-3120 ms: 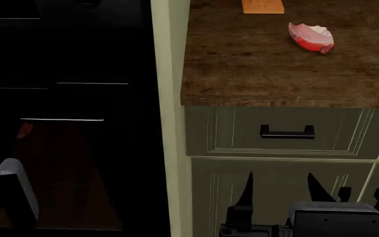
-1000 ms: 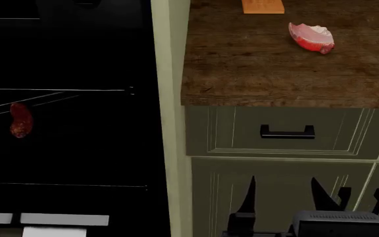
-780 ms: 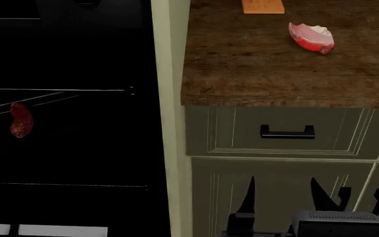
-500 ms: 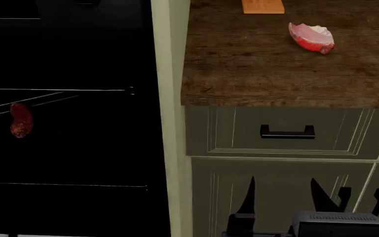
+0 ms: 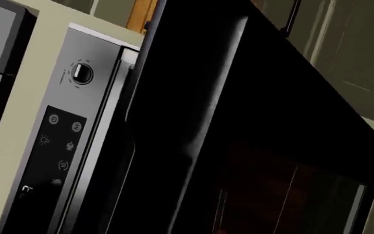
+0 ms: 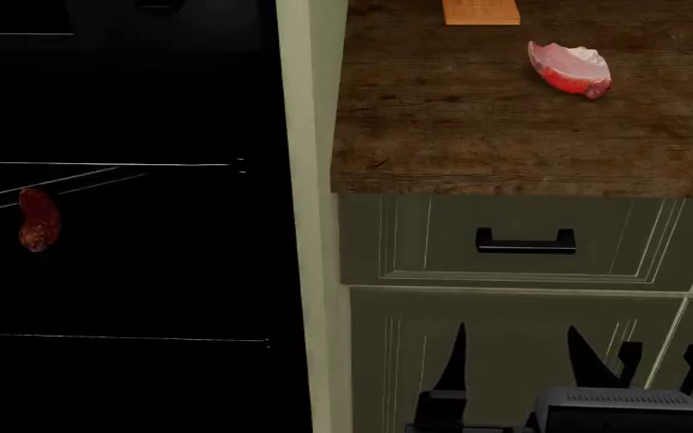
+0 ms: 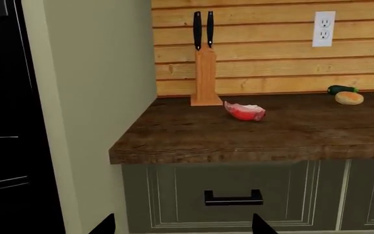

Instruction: Open the oven door

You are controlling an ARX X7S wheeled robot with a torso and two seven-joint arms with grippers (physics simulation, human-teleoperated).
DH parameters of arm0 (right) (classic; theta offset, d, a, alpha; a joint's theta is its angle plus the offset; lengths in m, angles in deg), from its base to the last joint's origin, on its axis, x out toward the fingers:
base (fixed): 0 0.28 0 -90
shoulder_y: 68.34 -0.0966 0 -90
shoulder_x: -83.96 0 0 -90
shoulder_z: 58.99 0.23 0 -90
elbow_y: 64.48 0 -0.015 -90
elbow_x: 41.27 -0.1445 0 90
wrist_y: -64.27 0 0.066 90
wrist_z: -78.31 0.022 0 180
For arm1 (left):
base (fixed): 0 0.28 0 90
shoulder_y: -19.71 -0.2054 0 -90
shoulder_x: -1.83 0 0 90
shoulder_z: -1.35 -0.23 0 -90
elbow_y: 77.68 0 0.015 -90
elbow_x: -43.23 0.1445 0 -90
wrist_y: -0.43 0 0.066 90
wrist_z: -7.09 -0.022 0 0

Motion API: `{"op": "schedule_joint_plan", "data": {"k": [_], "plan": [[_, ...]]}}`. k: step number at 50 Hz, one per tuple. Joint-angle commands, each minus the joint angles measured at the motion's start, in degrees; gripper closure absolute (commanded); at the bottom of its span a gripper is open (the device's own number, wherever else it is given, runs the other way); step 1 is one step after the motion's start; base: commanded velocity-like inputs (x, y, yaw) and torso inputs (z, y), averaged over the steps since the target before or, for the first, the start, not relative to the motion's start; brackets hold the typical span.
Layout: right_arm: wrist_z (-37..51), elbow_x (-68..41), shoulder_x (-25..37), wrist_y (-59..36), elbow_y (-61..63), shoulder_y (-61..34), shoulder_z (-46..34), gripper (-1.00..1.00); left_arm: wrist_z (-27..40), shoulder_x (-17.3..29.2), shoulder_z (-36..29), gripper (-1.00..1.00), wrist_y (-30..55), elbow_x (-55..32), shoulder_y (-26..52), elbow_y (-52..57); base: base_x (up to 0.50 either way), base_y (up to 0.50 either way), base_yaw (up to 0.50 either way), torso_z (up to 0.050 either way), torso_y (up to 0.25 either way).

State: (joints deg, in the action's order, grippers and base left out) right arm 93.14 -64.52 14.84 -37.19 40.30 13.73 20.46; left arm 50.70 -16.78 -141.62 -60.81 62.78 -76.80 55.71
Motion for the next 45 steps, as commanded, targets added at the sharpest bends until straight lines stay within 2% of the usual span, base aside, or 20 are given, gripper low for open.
{"op": "schedule_joint_plan", "data": {"k": [1,14,45], "plan": [[0.0,0.0,-0.1,0.2,-0.2,-0.3,-0.2,-1.00,-18.8,-0.6,-10.2,1.00,-8.0,-21.8,-10.2,-14.6,0.00,0.00,-0.01,0.000,0.000],[0.4,-0.4,0.2,0.0,0.7,0.2,-0.1,-1.00,-21.1,0.5,-11.4,1.00,-9.5,-24.2,-11.4,-13.4,0.00,0.00,-0.01,0.000,0.000],[0.6,-0.5,0.2,1.0,-0.2,0.3,-0.4,-1.00,-15.5,-3.1,-18.8,1.00,-14.0,-26.0,-21.7,-14.9,0.01,0.00,0.00,0.000,0.000]]}}
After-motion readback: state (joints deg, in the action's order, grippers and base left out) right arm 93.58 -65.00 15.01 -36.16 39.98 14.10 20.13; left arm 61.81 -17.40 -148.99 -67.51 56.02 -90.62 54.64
